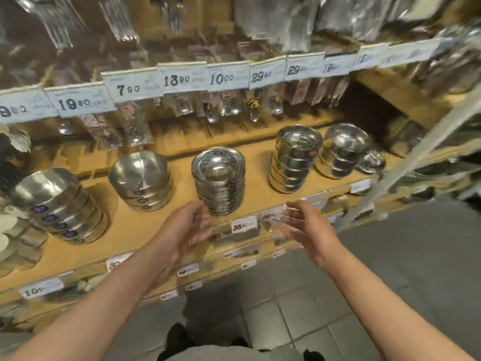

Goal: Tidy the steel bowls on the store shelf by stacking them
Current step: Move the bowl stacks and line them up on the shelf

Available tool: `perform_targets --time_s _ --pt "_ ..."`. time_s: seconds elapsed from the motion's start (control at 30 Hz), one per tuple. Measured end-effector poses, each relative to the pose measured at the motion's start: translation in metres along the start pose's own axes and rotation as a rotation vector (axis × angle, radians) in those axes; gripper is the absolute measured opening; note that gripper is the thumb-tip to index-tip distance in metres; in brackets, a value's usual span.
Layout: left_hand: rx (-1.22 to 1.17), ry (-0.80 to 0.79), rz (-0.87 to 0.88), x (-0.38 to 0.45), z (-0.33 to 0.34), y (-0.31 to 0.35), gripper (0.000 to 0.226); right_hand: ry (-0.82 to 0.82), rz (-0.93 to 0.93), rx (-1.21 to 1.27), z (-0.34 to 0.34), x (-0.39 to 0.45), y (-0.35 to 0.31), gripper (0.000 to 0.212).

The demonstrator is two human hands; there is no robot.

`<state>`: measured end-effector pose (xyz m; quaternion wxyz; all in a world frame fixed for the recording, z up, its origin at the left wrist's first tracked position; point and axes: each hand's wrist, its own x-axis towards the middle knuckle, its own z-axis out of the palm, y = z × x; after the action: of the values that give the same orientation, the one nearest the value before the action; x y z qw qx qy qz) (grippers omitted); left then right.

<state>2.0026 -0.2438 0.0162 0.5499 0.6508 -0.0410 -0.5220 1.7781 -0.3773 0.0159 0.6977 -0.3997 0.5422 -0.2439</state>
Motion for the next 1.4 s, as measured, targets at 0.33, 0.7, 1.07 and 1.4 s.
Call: perform_targets --time_s 0.33,0.7,1.07,1.4 --pt "0.223 -0.211 0.036 -0.005 0.091 -0.002 0.026 0.138 -0.067 0.122 -0.075 -0.045 0.001 0.023" --pt "0.188 -0.129 -0.005 -0.011 0.057 0.0 0.021 0.095 -0.035 0.082 -0.055 -0.032 0.007 0.024" --pt "0.036 0.019 0.006 -0.028 -0.015 -0.012 0.014 -0.083 0.026 0.035 -0.018 -0.007 0.035 0.027" --pt "-0.162 0.062 -0.016 -0.029 -0.025 -0.012 0.025 -0.199 0.055 0.01 0.016 0.011 0.022 0.04"
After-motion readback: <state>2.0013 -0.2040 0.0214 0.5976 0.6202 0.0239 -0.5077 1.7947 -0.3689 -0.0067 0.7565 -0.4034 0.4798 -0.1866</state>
